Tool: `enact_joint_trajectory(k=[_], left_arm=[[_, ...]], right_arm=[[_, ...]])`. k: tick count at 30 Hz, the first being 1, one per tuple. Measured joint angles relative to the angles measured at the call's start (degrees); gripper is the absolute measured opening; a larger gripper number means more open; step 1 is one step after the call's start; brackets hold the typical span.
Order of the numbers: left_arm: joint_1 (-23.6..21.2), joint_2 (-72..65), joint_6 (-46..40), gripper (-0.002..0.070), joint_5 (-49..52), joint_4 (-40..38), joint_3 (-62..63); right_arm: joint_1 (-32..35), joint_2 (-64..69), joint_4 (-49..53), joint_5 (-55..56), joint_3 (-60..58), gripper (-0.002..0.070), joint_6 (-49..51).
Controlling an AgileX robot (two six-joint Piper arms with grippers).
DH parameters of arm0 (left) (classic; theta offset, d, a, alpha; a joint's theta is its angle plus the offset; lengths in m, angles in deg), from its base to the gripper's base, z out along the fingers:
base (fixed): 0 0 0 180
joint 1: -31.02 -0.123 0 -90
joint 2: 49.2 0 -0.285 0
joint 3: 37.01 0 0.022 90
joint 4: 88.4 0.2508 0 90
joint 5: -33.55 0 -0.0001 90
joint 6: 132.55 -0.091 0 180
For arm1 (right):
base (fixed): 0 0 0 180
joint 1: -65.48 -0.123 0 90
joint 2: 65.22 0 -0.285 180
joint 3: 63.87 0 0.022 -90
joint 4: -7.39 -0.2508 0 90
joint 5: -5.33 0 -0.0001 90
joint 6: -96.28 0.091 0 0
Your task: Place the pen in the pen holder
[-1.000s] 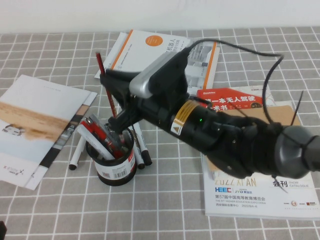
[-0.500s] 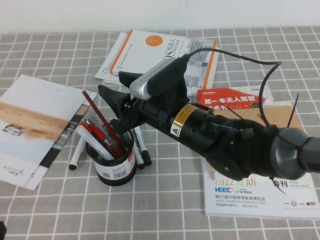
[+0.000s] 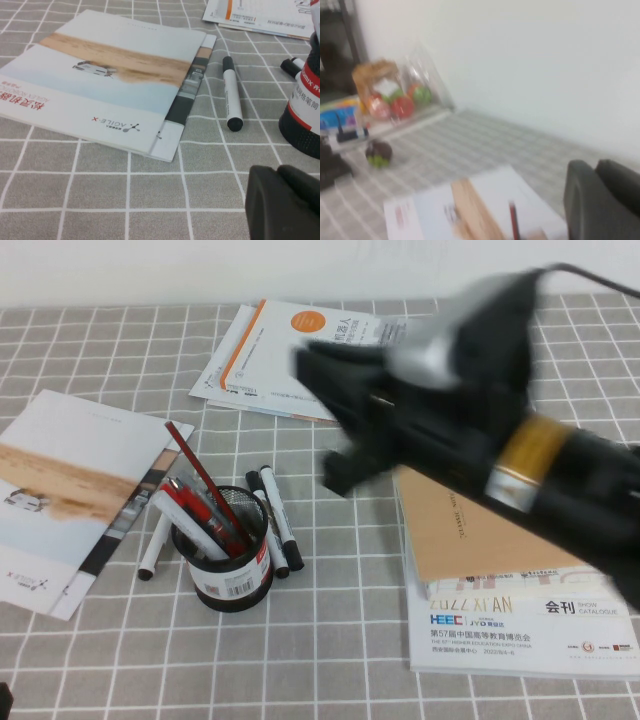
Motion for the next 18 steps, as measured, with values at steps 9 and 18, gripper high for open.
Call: enact_joint_trajectory(k=[9,18], left_arm=[[0.0,0.1,0.0,-0.0004,0.0,0.0,0.0],[0.0,0.1,0.0,-0.0004,0.0,0.0,0.0]], right_arm=[[0.0,-20.2,0.1,-16.8,-10.3,-0.0012,0.0],[0.0,-34.2,6.9,-40.8,-15.3,-0.0012,0.0]])
